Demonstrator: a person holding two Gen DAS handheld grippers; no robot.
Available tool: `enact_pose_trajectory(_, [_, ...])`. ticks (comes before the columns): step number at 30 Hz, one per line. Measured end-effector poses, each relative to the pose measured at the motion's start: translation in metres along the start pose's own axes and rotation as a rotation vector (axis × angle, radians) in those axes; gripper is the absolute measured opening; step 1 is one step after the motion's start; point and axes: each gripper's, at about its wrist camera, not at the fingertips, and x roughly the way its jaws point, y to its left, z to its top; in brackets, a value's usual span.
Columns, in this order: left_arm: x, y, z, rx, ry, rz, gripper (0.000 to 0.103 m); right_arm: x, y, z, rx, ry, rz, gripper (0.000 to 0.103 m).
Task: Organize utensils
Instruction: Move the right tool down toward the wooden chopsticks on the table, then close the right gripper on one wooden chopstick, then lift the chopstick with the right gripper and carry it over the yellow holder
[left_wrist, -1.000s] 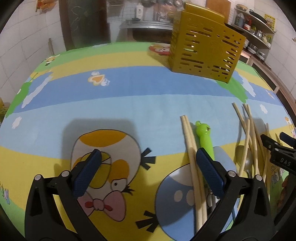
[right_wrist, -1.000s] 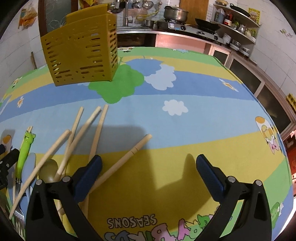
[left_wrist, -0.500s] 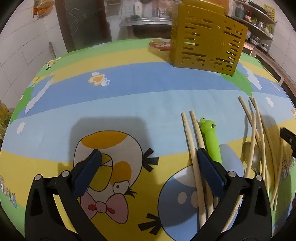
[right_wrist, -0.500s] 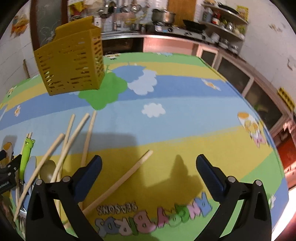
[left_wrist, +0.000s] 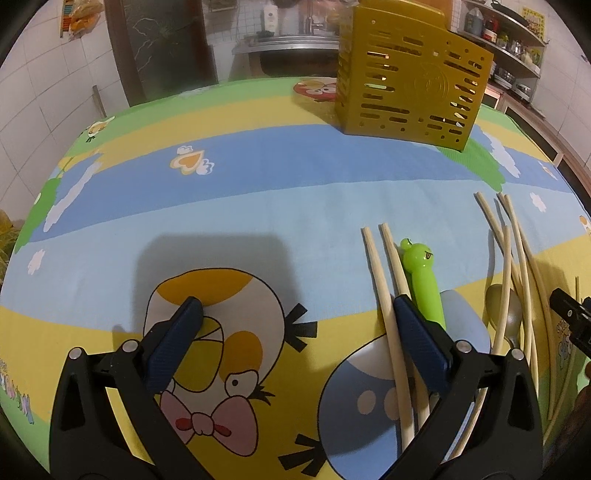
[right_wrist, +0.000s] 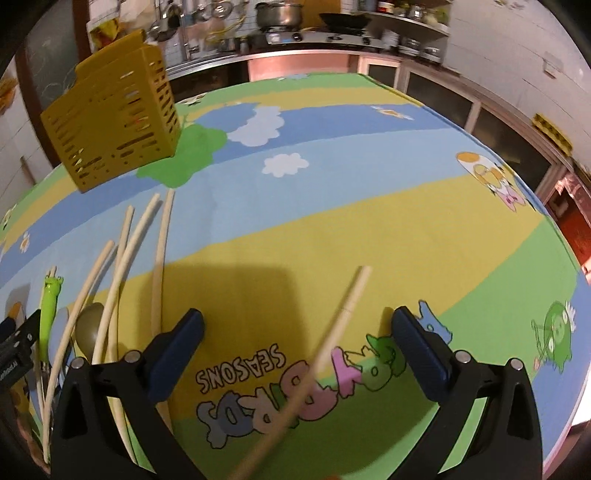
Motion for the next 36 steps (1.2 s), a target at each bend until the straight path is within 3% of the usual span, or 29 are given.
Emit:
enact_pose_trajectory(9, [-0.001, -0.001, 0.0, 0.021, -0.005, -0.02, 0.098, -0.015, -0.009, -0.014, 0.027, 0.004, 0.0, 0.096])
enact_pose_trajectory(11, [-0.001, -0.001, 0.0, 0.019, -0.007, -0.022, 0.097, -0.022, -0.012, -0.019, 0.029, -0.019, -0.027, 0.076])
enact_pose_trajectory(12, [-0.002, -0.002, 0.0, 0.018, -0.01, -0.024, 0.095, -0.023, -0.014, -0.02, 0.03, -0.023, -0.03, 0.072])
enact_pose_trajectory(16, [-0.009, -0.006, 0.002, 0.024, -0.02, -0.048, 0.069, -0.028, -0.017, -0.02, 0.051, -0.031, -0.027, 0.04])
enact_pose_trajectory(19, [-0.01, -0.008, 0.006, 0.02, -0.006, -0.073, 0.052, -0.026, -0.012, -0.016, 0.045, -0.026, -0.018, 0.027])
enact_pose_trajectory(23, [-0.008, -0.009, 0.013, 0.007, 0.019, -0.072, 0.038, -0.022, -0.004, -0.01, 0.023, -0.019, -0.003, 0.011])
enact_pose_trajectory(24, [-0.007, -0.01, 0.015, 0.004, 0.026, -0.074, 0.029, -0.021, -0.002, -0.008, 0.018, -0.018, 0.002, 0.01])
enact_pose_trajectory(28, [-0.003, -0.012, 0.022, 0.001, 0.053, -0.076, 0.009, -0.014, 0.003, 0.002, -0.016, -0.016, 0.018, 0.008])
enact_pose_trajectory(36, [-0.007, -0.008, 0.021, -0.043, 0.036, -0.095, 0.004, -0.019, 0.003, 0.022, -0.021, -0.056, 0.128, 0.006])
